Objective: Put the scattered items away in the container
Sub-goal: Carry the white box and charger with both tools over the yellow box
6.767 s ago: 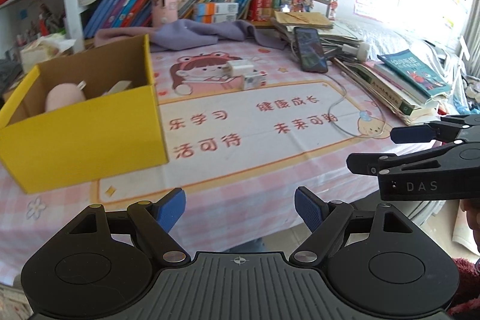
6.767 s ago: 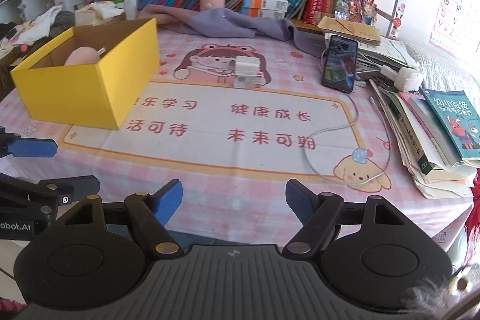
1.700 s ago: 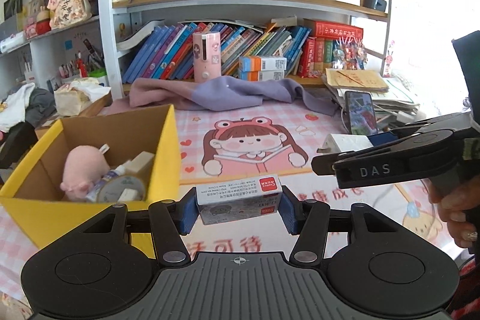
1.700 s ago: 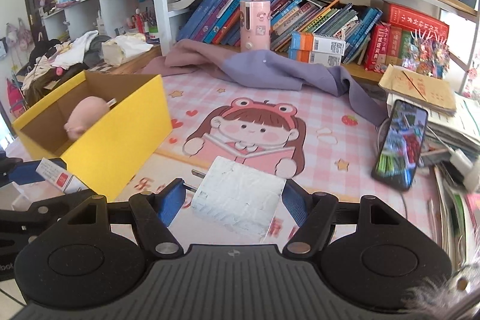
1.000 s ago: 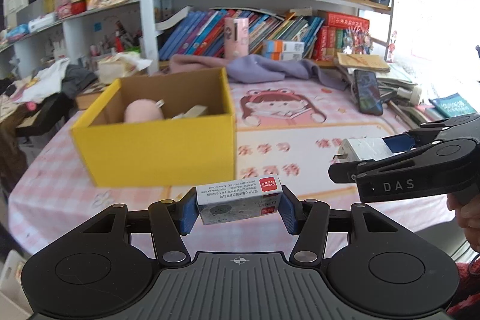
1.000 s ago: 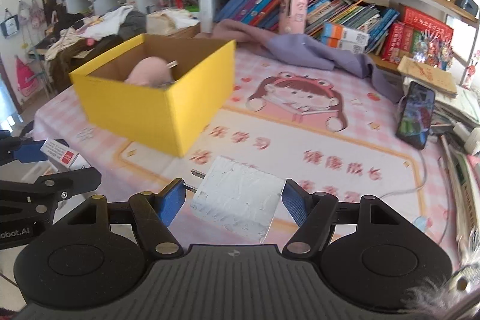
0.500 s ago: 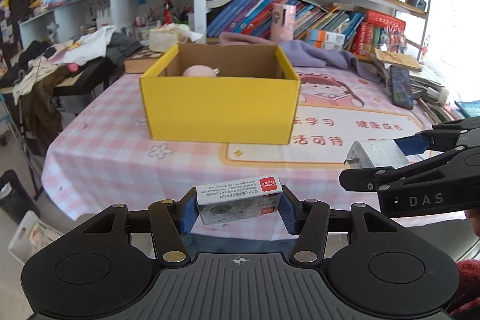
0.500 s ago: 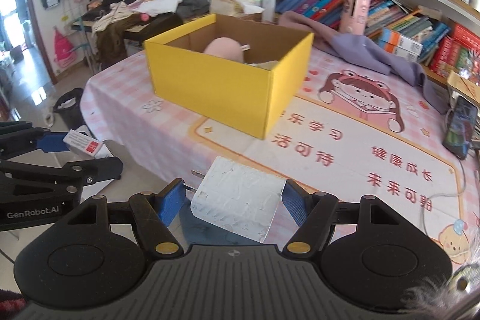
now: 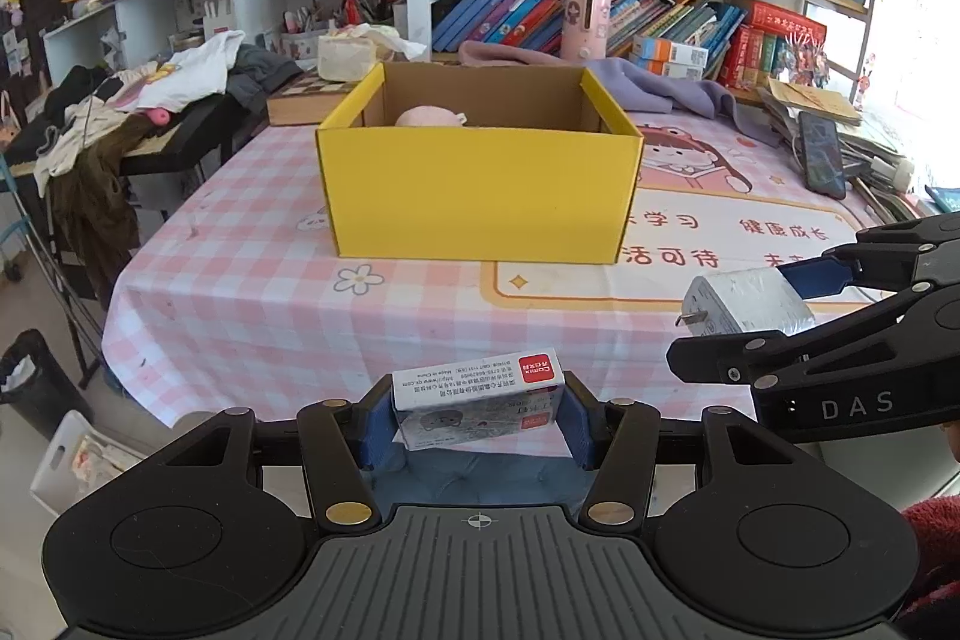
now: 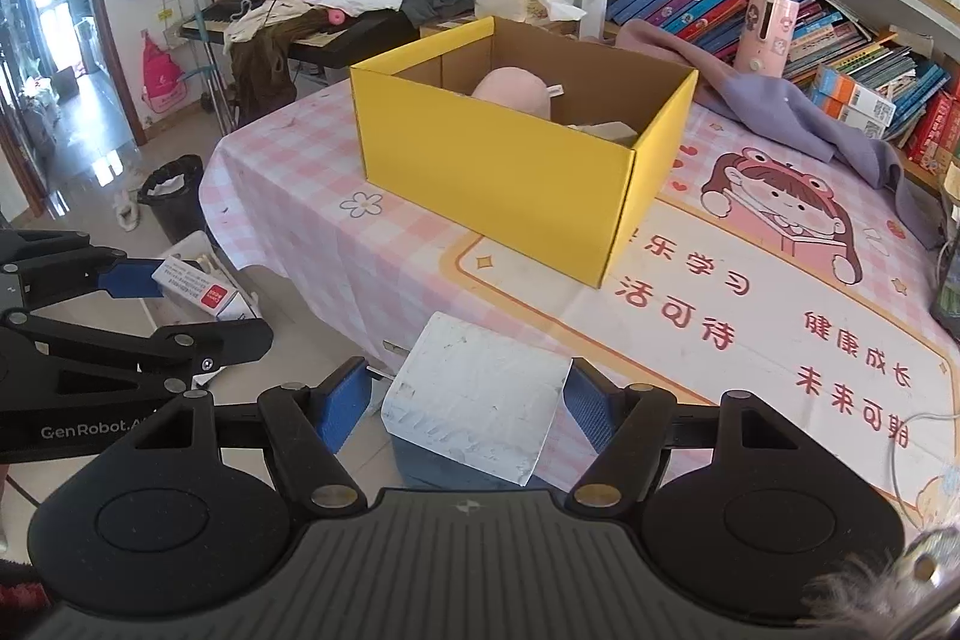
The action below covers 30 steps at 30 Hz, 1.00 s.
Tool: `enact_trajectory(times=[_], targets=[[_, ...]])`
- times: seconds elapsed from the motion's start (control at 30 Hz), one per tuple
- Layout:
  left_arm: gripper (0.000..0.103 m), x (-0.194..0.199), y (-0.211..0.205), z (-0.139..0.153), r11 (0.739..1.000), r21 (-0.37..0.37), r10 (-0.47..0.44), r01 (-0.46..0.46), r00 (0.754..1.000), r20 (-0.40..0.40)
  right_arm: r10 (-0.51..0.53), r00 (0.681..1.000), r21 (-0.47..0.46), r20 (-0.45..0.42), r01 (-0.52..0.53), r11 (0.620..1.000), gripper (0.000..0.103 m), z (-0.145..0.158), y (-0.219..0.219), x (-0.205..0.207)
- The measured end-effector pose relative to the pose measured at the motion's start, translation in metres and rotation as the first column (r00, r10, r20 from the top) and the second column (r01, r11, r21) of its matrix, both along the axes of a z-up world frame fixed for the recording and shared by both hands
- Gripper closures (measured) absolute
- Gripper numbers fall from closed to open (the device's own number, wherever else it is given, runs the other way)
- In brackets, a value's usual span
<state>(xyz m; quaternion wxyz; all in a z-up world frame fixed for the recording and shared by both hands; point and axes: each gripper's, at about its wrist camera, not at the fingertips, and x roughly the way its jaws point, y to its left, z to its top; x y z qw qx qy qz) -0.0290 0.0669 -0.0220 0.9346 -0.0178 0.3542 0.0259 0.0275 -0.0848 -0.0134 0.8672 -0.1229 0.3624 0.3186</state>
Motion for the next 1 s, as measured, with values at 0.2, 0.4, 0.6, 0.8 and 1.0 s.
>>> enact_trajectory(times=[0.2, 0.4, 0.6, 0.8, 1.0], targets=[[0.050, 0.004, 0.009, -0.004, 1.000, -0.005, -0.012, 0.012, 1.000, -0.022, 0.022, 1.000, -0.005, -0.022, -0.022, 1.000, 0.034, -0.005, 0.009, 0.000], [0.050, 0.008, 0.017, -0.003, 1.000, -0.005, -0.027, 0.027, 0.999, -0.027, 0.034, 0.999, -0.004, -0.029, -0.034, 0.999, 0.034, -0.007, 0.016, 0.001], [0.050, 0.016, 0.025, 0.001, 0.999, -0.007, -0.033, 0.033, 0.999, -0.025, 0.062, 0.998, -0.012, -0.009, -0.062, 0.998, 0.034, -0.005, 0.025, 0.004], [0.050, 0.028, 0.031, 0.008, 0.999, -0.004, -0.040, 0.040, 0.999, -0.011, 0.066, 0.998, -0.006, 0.002, -0.066, 0.998, 0.034, -0.001, 0.032, 0.018], [0.050, 0.053, 0.038, 0.026, 0.999, 0.000, -0.046, 0.046, 0.998, 0.037, 0.067, 0.996, 0.012, 0.060, -0.068, 0.998, 0.034, 0.013, 0.036, 0.037]])
